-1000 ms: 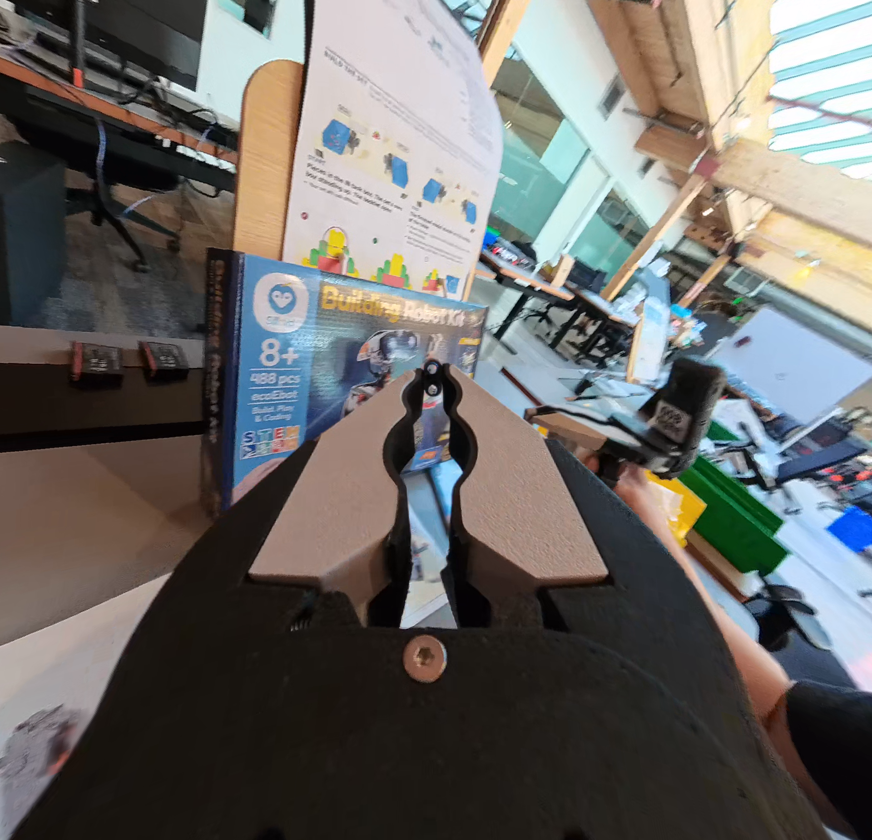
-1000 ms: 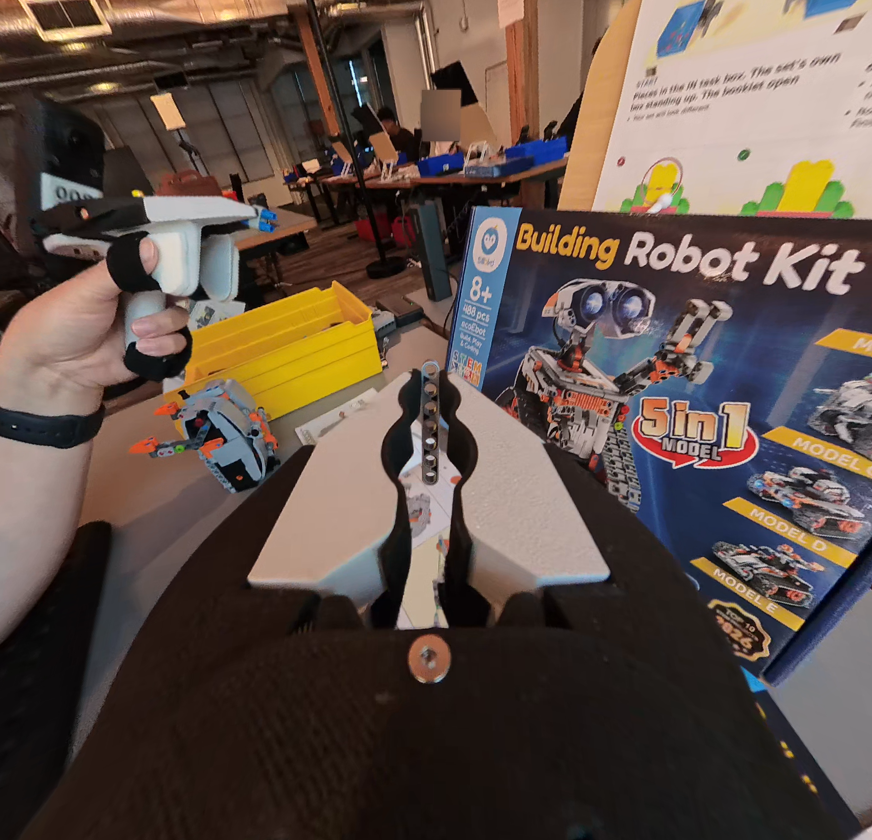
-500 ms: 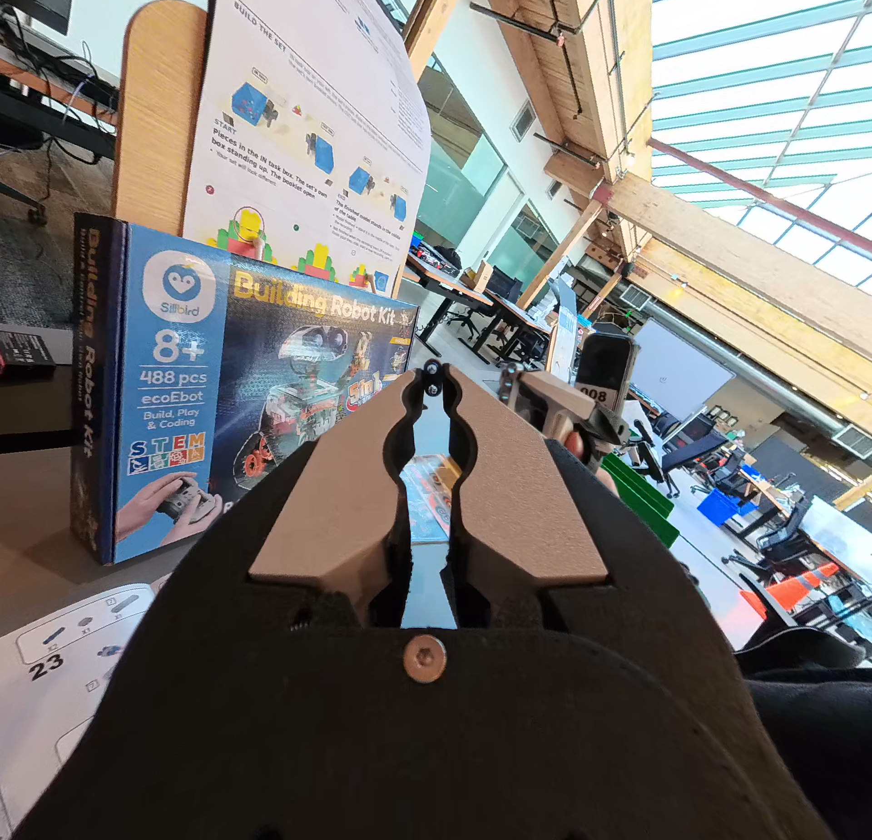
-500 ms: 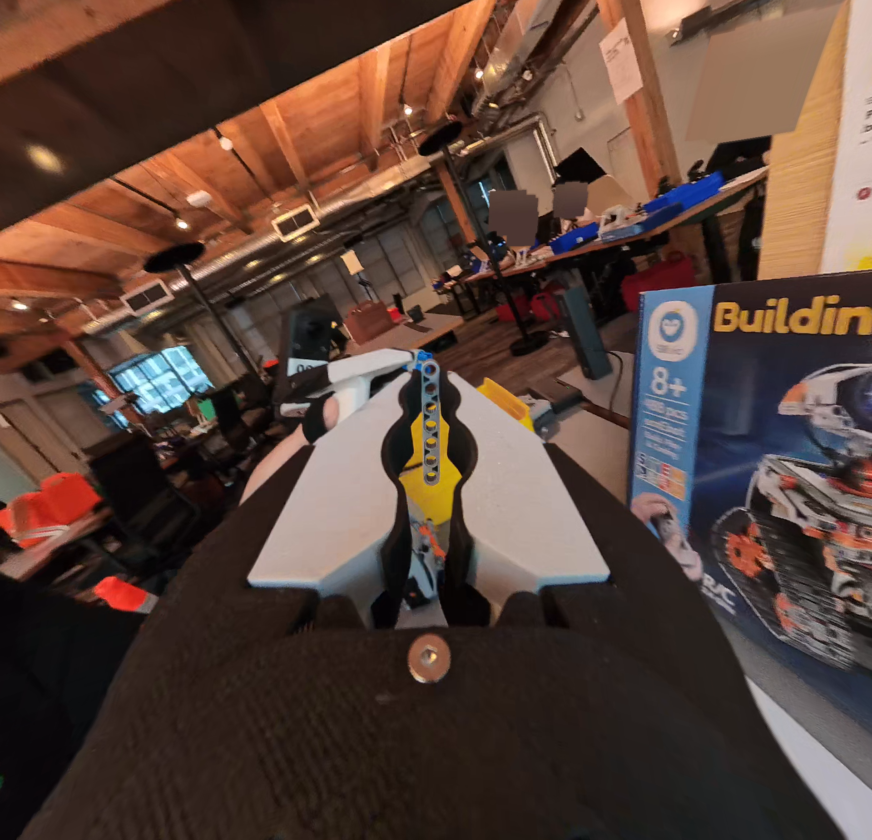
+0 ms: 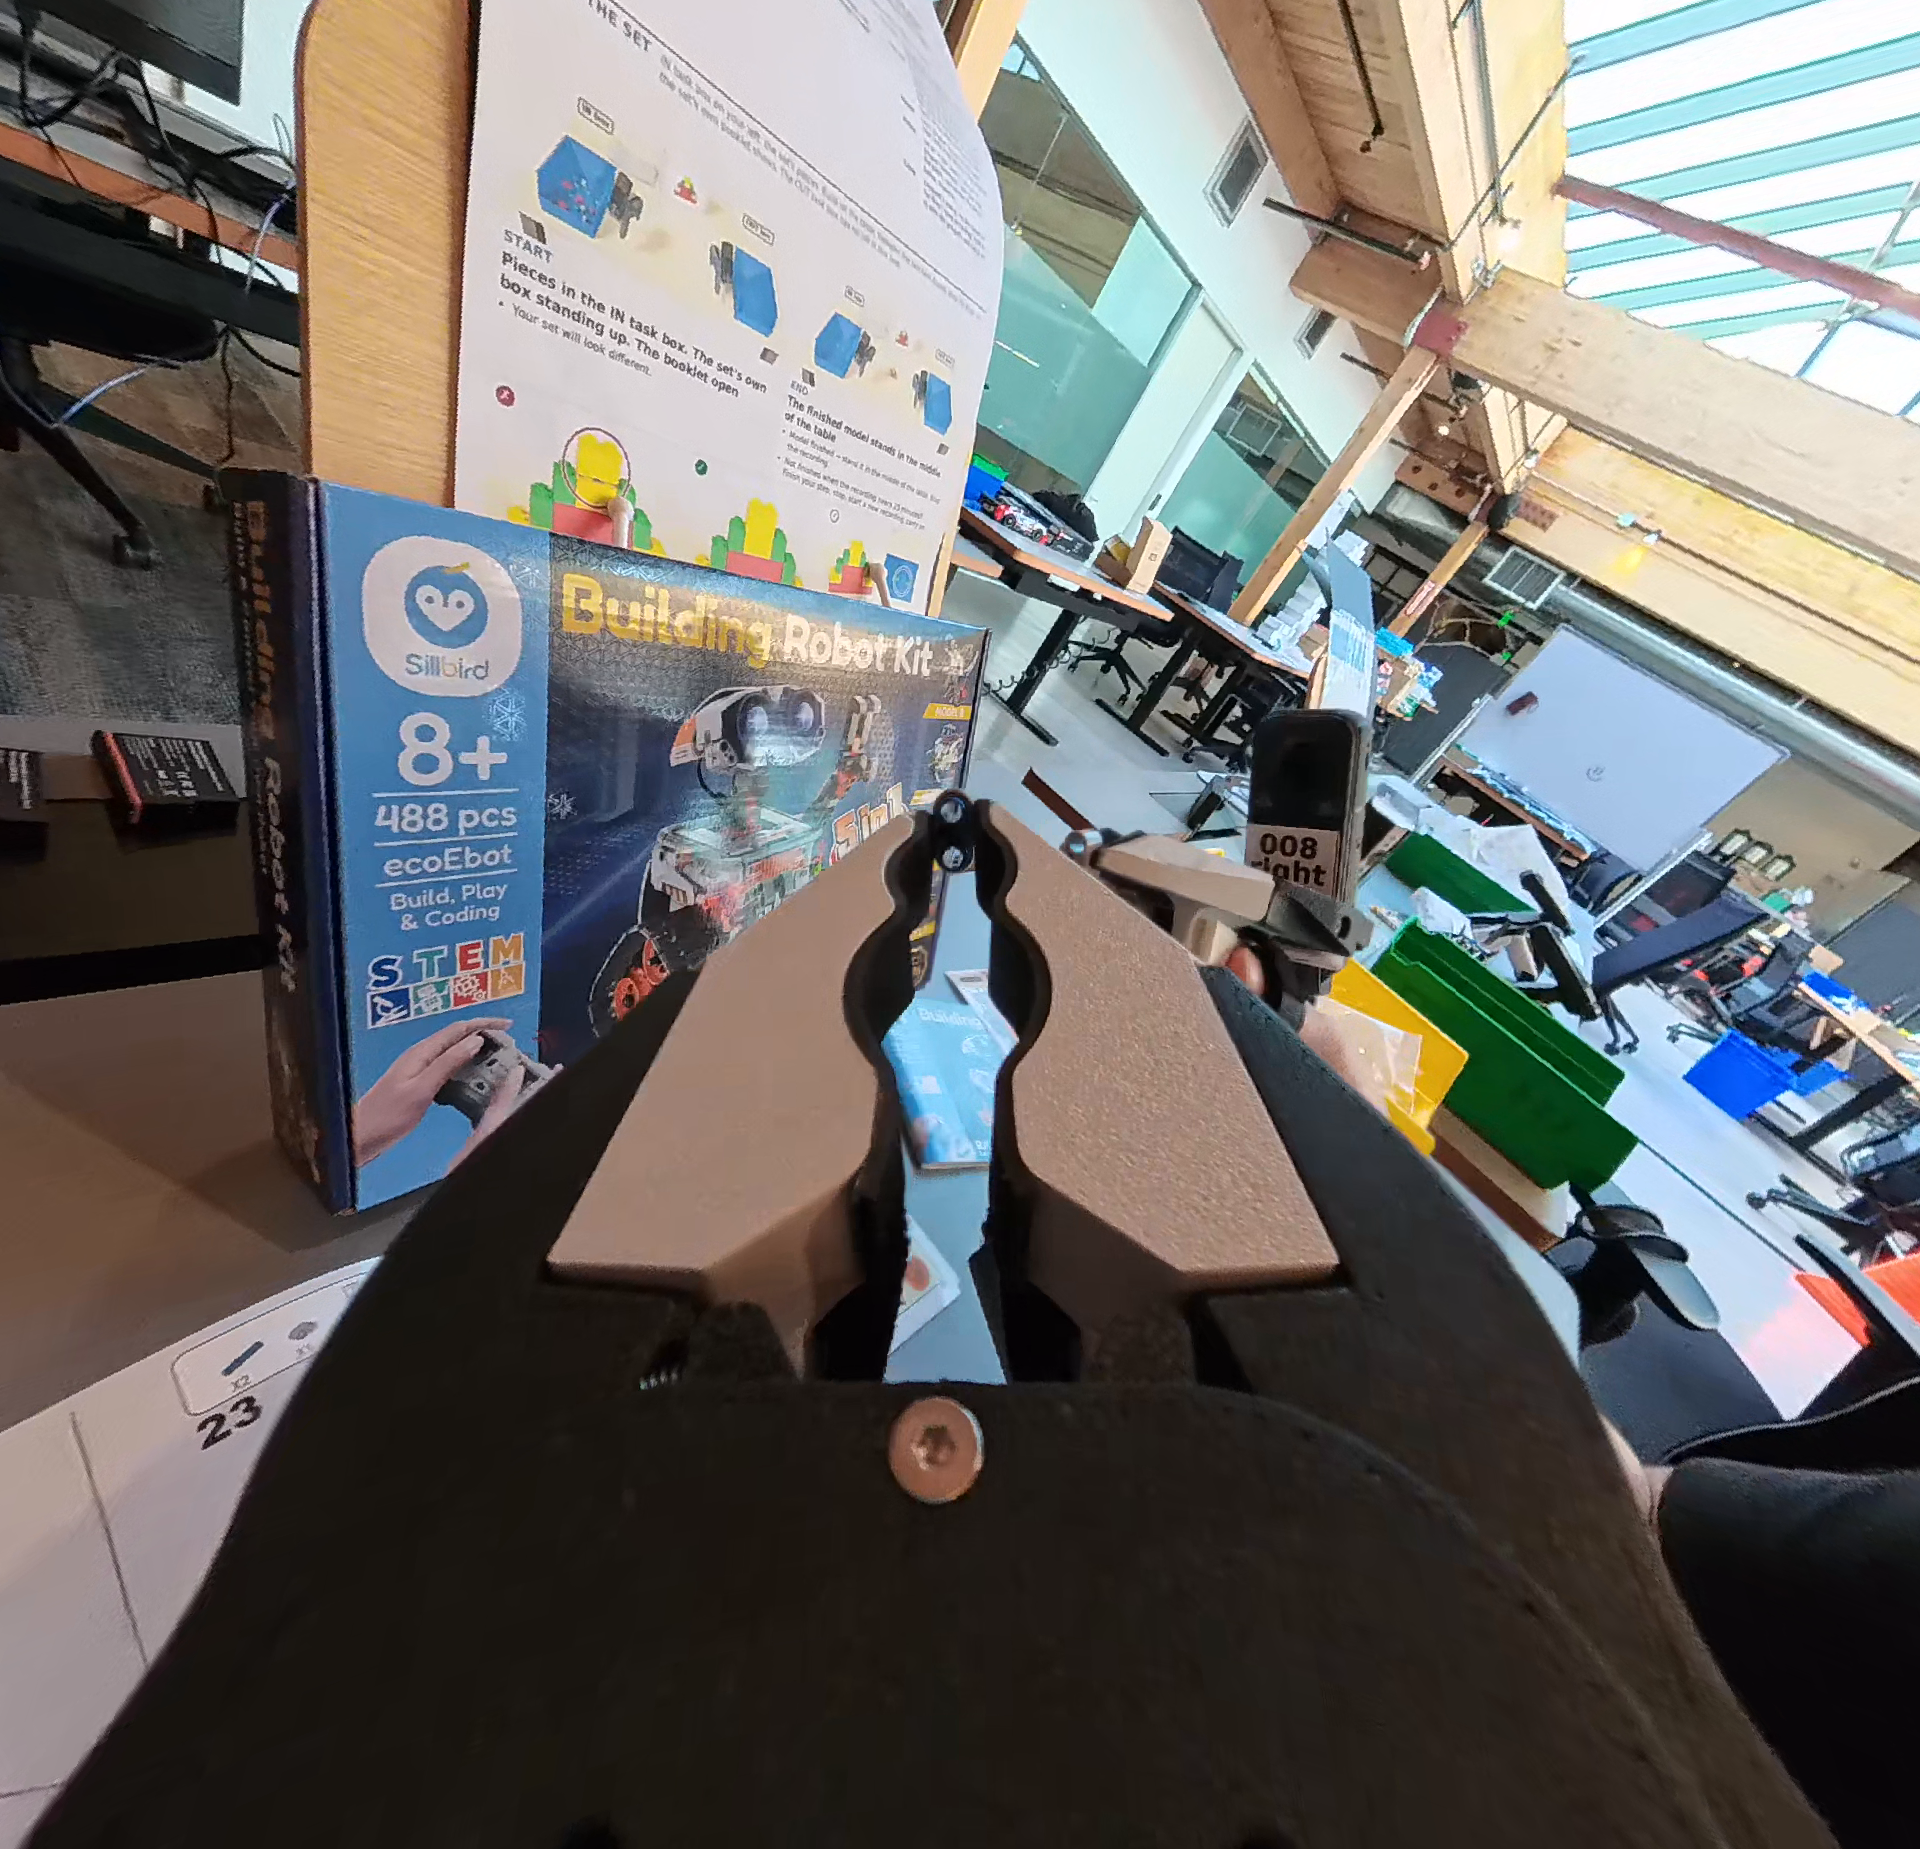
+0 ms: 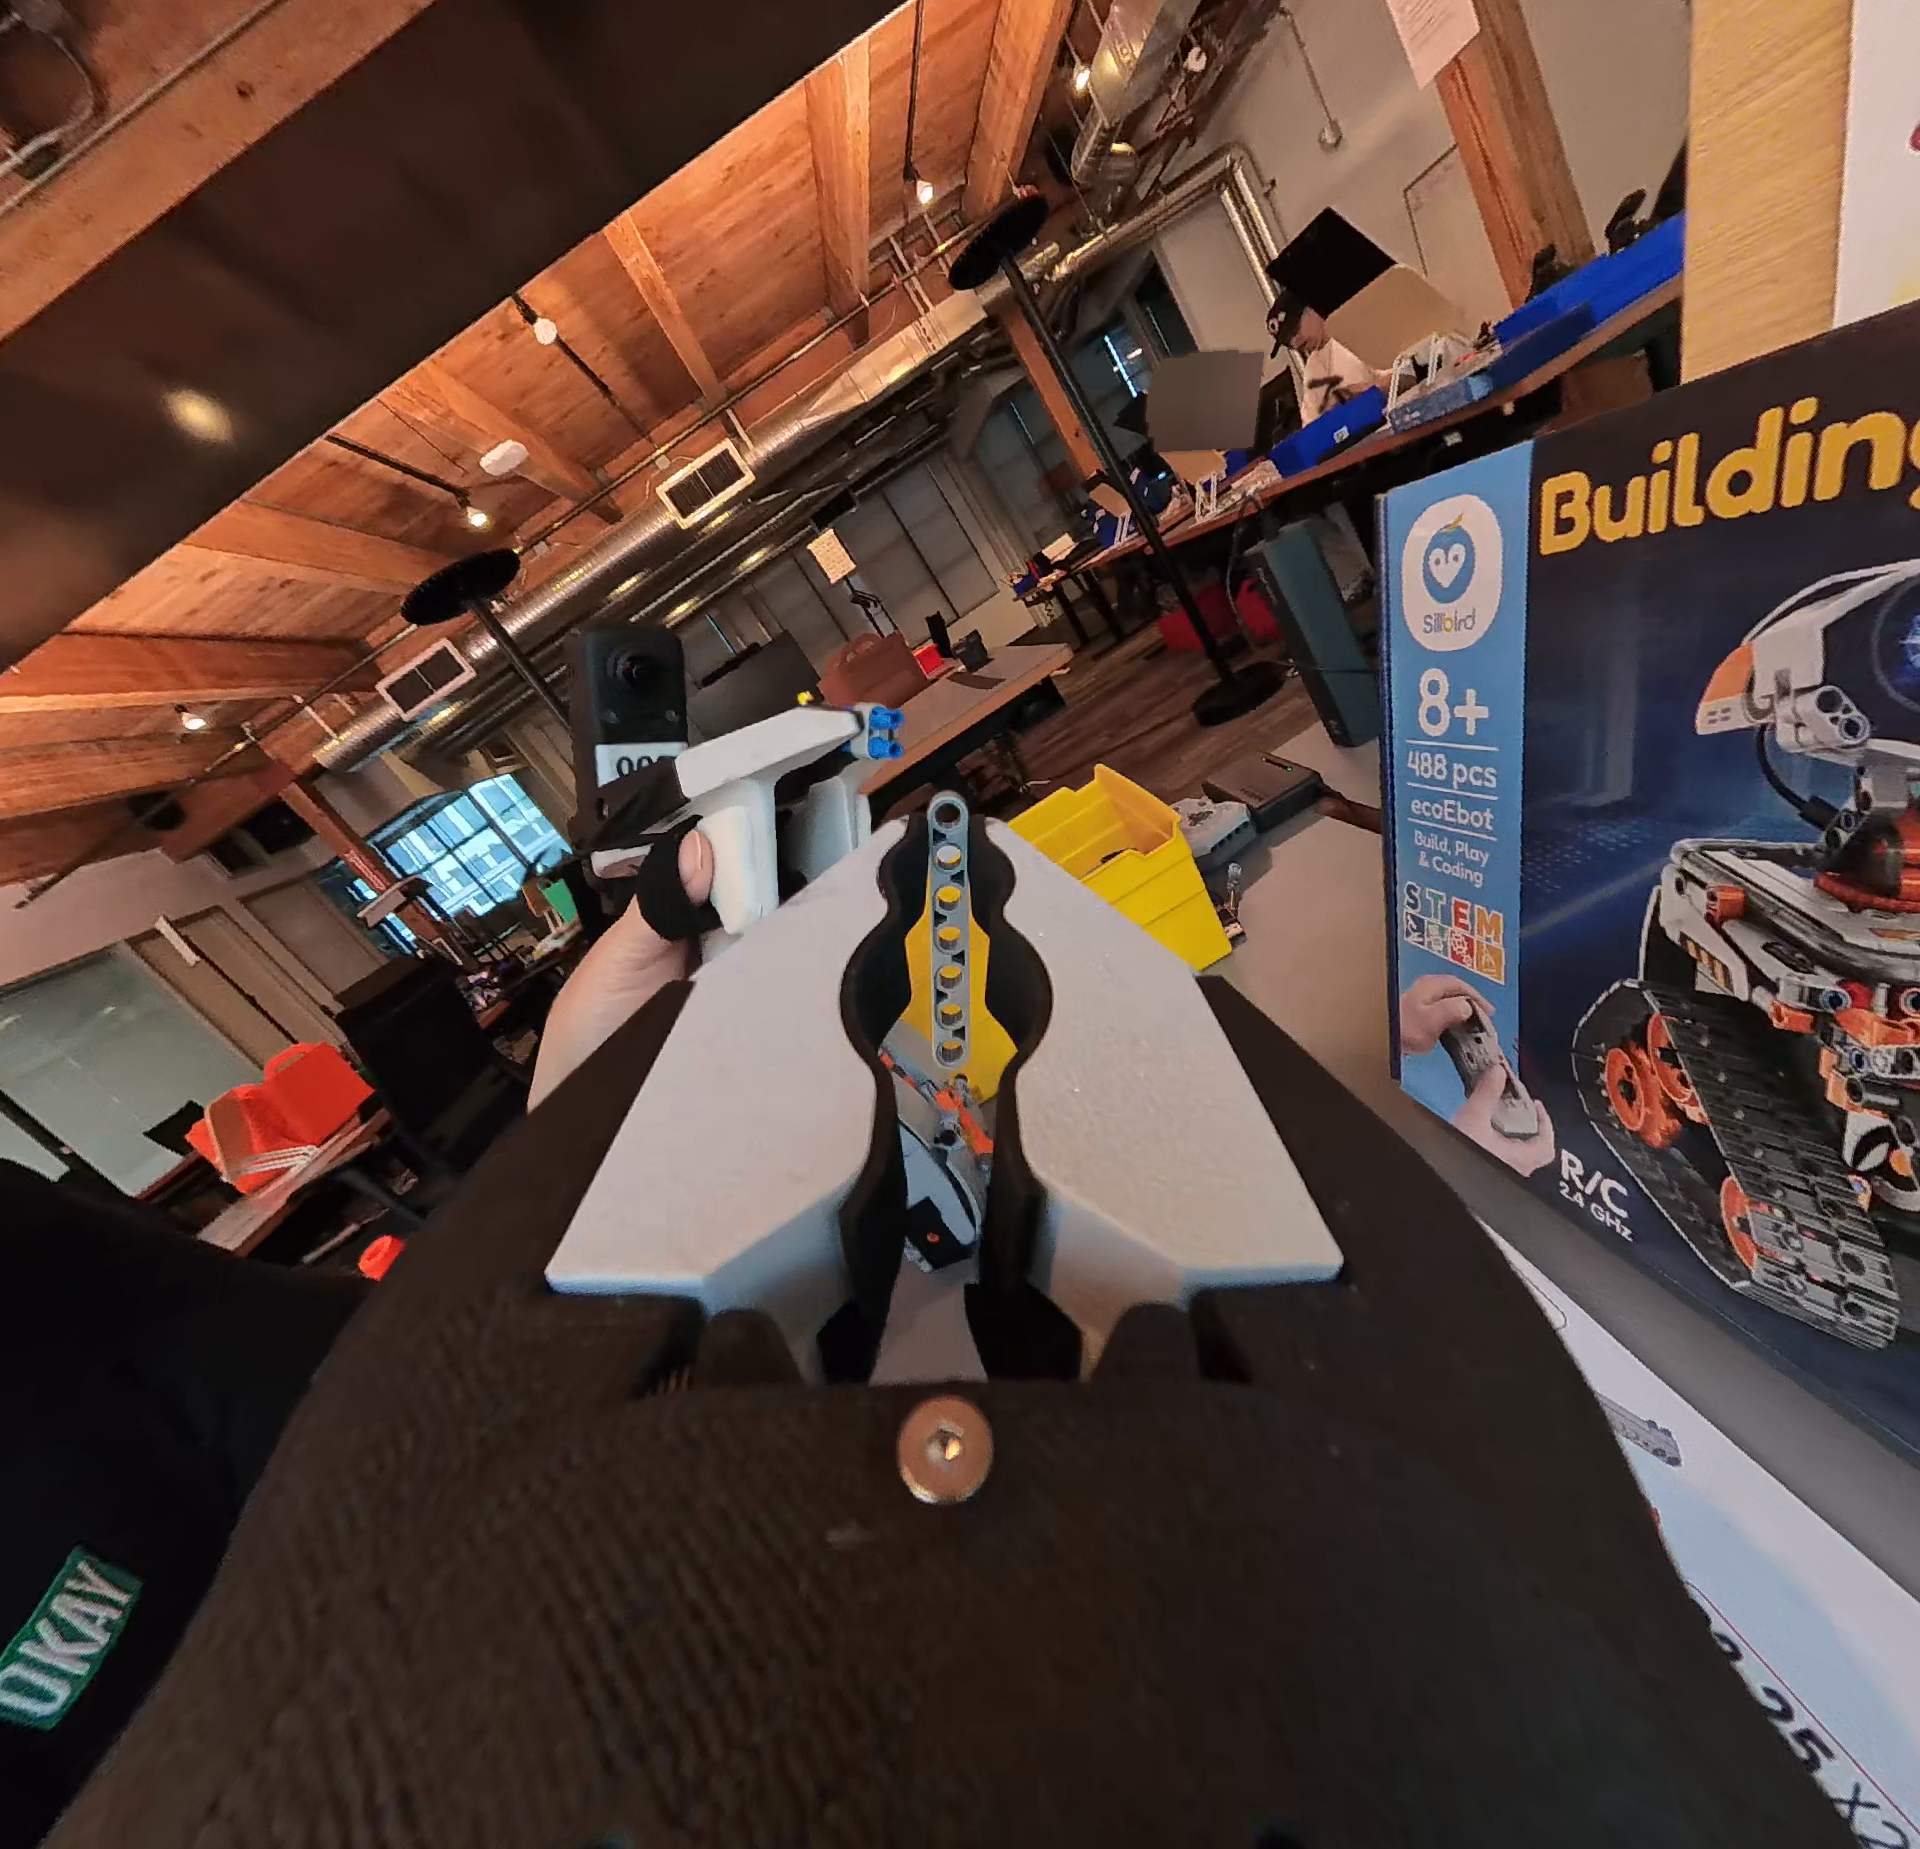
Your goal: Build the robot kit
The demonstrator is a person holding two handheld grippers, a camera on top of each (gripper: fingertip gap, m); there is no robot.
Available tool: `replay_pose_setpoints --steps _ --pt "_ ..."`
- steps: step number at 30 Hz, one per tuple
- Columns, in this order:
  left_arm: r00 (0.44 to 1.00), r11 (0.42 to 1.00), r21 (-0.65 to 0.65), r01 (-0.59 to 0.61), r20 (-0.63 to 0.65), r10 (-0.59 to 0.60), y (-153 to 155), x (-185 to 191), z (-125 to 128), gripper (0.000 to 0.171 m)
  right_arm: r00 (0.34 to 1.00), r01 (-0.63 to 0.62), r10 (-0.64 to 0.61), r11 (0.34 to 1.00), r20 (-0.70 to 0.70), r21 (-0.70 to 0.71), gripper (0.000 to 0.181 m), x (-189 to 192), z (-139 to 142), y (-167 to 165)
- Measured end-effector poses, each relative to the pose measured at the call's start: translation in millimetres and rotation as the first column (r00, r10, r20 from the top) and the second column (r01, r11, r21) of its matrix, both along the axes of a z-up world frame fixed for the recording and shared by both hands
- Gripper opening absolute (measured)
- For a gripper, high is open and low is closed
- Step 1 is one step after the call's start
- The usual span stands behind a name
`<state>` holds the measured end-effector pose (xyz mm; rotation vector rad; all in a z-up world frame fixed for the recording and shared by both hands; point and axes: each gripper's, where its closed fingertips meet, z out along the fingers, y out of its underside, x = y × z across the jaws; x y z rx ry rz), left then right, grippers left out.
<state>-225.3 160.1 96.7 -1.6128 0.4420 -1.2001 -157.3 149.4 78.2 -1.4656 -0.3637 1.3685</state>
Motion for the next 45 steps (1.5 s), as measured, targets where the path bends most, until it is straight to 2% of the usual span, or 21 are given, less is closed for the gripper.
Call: replay_pose_setpoints --steps 9,10,12,14,16,19,23,25,28,35,45 --pt "0.996 1.000 -0.020 -0.010 0.087 0.012 3 -11 6 0.005 0.998 0.023 -0.022 1.000 -0.056 0.014 0.005 13 12 0" --pt "0.994 0.999 -0.019 -0.031 0.107 0.033 6 -14 7 0.005 0.995 0.041 -0.040 0.999 -0.087 0.020 0.005 19 17 1" --pt "0.988 0.998 -0.028 -0.056 0.145 0.060 11 -20 9 0.005 0.970 0.163 -0.154 0.986 -0.186 0.038 0.005 45 30 8" --pt "0.987 0.998 -0.039 -0.044 0.155 0.050 10 -21 9 0.005 0.944 0.245 -0.230 0.969 -0.235 0.038 0.005 66 36 10" --pt "0.987 0.999 -0.037 -0.033 0.157 0.039 8 -19 10 0.005 0.953 0.257 -0.243 0.964 -0.184 0.060 0.005 66 36 8" --pt "0.993 0.999 -0.029 -0.016 0.118 0.020 4 -13 8 0.006 0.981 0.193 -0.189 0.975 -0.045 0.107 0.005 39 30 3" --pt "0.997 0.999 -0.037 0.013 0.081 -0.010 1 -4 3 0.005 0.985 0.079 -0.094 0.992 0.147 0.103 0.005 0 4 -2" --pt "0.998 0.999 -0.034 0.004 0.060 -0.002 3 -3 0 0.005 0.976 0.075 -0.095 0.992 0.198 0.104 0.005 -8 -5 0" --pt "1.000 1.000 -0.020 -0.021 0.022 0.021 5 -4 -3 0.005 0.965 0.083 -0.109 0.990 0.237 0.116 0.005 -11 -10 1" --pt "0.998 0.998 0.017 -0.059 -0.019 0.059 4 -9 1 0.005 0.915 0.219 -0.288 0.942 0.282 0.253 0.005 10 6 6" --pt "0.999 0.999 0.007 -0.038 -0.016 0.038 3 -2 -2 0.005 0.930 0.168 -0.229 0.961 0.287 0.221 0.005 -9 -4 4"
